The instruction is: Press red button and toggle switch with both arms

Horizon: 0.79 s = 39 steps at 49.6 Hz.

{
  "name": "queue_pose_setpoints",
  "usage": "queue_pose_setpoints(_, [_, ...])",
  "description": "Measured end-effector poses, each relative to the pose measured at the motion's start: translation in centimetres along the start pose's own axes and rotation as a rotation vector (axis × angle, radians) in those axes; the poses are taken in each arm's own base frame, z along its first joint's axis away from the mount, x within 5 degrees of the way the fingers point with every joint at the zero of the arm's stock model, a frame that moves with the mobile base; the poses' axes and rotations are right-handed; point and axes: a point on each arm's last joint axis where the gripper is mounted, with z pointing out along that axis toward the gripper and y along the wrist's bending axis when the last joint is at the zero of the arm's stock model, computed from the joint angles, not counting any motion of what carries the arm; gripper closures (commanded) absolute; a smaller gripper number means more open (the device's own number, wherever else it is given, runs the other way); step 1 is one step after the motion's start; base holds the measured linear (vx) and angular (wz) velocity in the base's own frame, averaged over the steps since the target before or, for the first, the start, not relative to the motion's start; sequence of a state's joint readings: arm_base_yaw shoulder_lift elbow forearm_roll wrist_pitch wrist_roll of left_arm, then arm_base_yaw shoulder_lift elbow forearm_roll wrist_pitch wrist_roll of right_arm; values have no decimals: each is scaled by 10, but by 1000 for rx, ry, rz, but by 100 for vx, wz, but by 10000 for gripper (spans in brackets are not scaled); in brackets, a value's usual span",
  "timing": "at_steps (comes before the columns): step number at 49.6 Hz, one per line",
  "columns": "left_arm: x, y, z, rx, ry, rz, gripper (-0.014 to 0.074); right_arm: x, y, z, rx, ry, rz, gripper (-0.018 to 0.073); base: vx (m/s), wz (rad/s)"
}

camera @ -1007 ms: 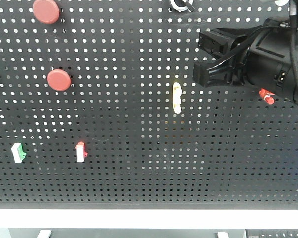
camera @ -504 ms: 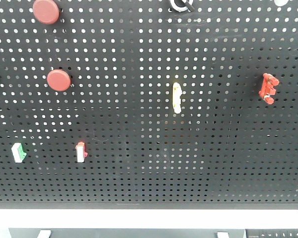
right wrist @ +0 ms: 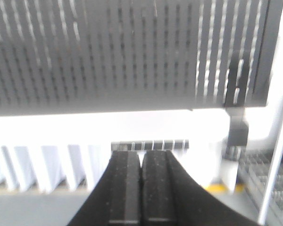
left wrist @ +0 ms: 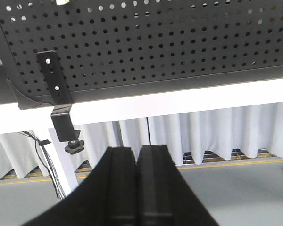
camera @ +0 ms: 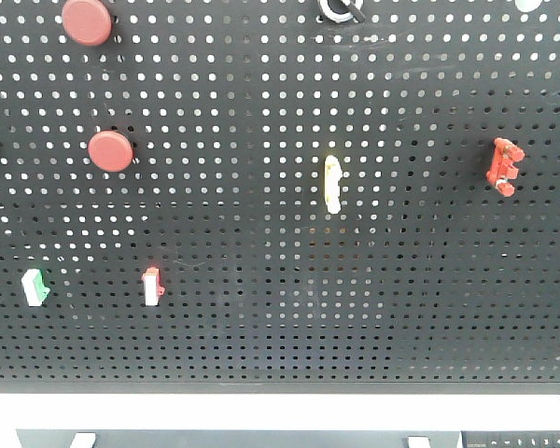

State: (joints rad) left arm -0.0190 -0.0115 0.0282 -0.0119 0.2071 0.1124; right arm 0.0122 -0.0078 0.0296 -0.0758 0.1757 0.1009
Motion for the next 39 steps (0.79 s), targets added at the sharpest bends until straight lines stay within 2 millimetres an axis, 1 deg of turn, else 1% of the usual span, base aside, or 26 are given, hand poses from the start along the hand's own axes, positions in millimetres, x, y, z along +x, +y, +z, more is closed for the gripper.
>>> queue_pose_setpoints(39, [0,0,0,0,2,0,595,1,0,0,2,9,-12,559,0,0])
